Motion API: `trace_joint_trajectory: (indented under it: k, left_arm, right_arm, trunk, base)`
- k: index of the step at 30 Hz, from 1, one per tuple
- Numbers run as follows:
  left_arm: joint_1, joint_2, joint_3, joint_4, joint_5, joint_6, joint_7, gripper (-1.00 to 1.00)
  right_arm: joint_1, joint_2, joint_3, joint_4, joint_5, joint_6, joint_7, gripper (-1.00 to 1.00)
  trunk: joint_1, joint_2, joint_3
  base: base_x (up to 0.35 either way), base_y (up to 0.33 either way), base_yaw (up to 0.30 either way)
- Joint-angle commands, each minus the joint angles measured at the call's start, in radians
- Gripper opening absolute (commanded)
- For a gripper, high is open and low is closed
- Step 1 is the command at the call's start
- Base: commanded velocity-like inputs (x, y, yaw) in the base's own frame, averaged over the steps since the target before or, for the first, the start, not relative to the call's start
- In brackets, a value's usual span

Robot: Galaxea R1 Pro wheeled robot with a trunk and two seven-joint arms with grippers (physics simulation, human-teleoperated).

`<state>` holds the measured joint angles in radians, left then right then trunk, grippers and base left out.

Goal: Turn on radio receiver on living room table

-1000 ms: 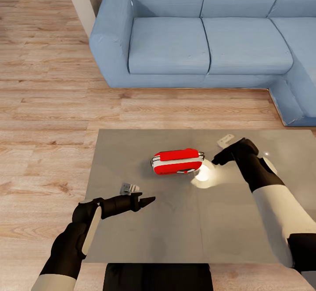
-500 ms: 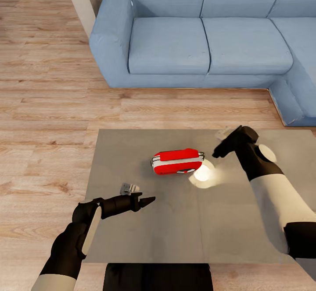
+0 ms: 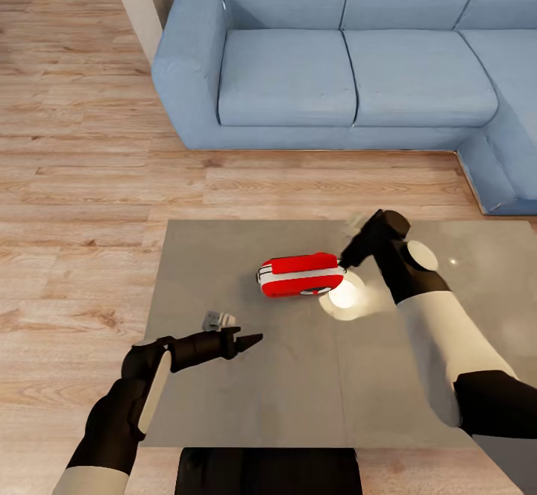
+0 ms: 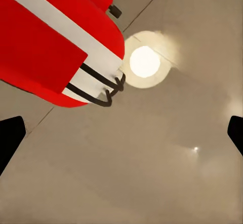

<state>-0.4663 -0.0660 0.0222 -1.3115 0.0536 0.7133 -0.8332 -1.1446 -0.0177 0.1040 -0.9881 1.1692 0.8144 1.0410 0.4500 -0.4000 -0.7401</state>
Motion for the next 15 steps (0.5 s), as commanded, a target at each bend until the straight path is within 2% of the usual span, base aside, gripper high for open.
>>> trace_joint_trajectory:
  k: [1, 5, 7, 12, 15]
  left_arm:
    - [0.000, 0.000, 0.001, 0.000, 0.000, 0.000, 0.000, 1.00]
    - [0.000, 0.000, 0.005, 0.000, 0.000, 0.000, 0.000, 1.00]
    - [0.000, 0.000, 0.006, 0.000, 0.000, 0.000, -0.001, 1.00]
    - [0.000, 0.000, 0.007, 0.000, 0.000, 0.000, 0.000, 1.00]
    - [0.000, 0.000, 0.007, 0.000, 0.000, 0.000, -0.001, 1.00]
  right_arm:
    - [0.000, 0.004, 0.000, 0.000, 0.006, -0.002, 0.002, 1.00]
    - [-0.002, 0.025, 0.000, 0.006, 0.048, -0.021, 0.009, 1.00]
    - [-0.029, 0.032, -0.001, 0.045, 0.072, -0.036, 0.010, 1.00]
    - [-0.093, 0.036, -0.001, 0.151, 0.077, -0.044, 0.010, 1.00]
    - [-0.107, 0.040, -0.001, 0.179, 0.076, -0.045, 0.008, 1.00]
  trunk:
    - [0.000, 0.000, 0.000]
    - [0.000, 0.000, 0.000]
    - [0.000, 0.000, 0.000]
    - [0.000, 0.000, 0.000]
    - [0.000, 0.000, 0.000]
  base:
    - [0.000, 0.000, 0.000]
    - [0.000, 0.000, 0.000]
    - [0.000, 0.000, 0.000]
    - [0.000, 0.000, 0.000]
    - [0.000, 0.000, 0.000]
